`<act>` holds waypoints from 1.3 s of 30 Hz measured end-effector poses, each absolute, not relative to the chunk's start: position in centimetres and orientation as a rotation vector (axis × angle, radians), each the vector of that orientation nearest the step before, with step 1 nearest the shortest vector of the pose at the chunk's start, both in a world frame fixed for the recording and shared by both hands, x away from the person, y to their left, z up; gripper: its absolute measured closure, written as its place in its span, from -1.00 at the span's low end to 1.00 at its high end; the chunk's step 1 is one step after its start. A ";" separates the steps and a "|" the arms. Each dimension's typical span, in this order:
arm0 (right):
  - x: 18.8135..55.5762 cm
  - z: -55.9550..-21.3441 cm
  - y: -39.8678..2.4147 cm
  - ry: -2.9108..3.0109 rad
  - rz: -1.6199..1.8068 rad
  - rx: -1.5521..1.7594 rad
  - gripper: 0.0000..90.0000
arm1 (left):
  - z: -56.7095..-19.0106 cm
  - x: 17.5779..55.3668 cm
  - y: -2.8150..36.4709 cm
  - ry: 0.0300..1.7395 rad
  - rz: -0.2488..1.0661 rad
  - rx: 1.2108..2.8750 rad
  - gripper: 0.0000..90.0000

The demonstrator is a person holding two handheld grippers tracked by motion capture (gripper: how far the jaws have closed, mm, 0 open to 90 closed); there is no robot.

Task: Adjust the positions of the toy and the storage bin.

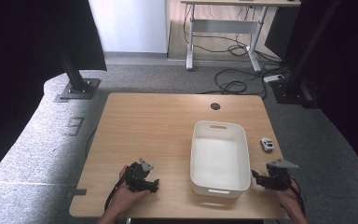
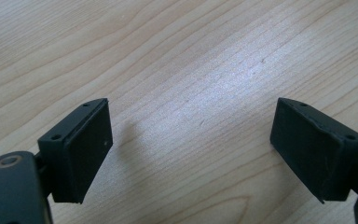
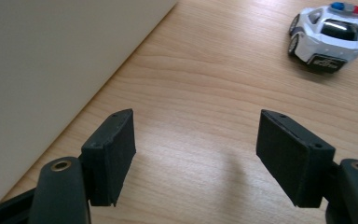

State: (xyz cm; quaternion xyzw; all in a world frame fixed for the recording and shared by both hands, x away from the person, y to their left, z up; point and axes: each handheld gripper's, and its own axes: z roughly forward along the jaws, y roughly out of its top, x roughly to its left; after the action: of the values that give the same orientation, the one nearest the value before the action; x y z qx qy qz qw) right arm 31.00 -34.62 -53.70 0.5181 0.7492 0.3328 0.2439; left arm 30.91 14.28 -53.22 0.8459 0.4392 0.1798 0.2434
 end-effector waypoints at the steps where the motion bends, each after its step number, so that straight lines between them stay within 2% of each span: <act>1: 31.1 -53.7 -34.7 2.046 0.914 1.424 -0.39 | -53.2 30.9 14.3 1.201 0.491 2.309 -0.70; 17: 31.4 -53.0 -35.0 2.017 0.969 1.531 -0.43 | -53.2 30.8 14.3 1.196 0.488 2.310 -0.71; 39: 29.6 -50.0 -33.7 1.956 1.116 1.449 -0.36 | -53.2 30.6 14.3 1.188 0.498 2.319 -0.70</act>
State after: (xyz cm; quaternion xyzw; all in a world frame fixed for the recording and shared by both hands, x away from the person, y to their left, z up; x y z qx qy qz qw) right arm 29.59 -33.71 -50.04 0.5266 0.7108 0.4058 0.2298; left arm 30.61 14.29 -53.19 0.8483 0.4344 0.1820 0.2420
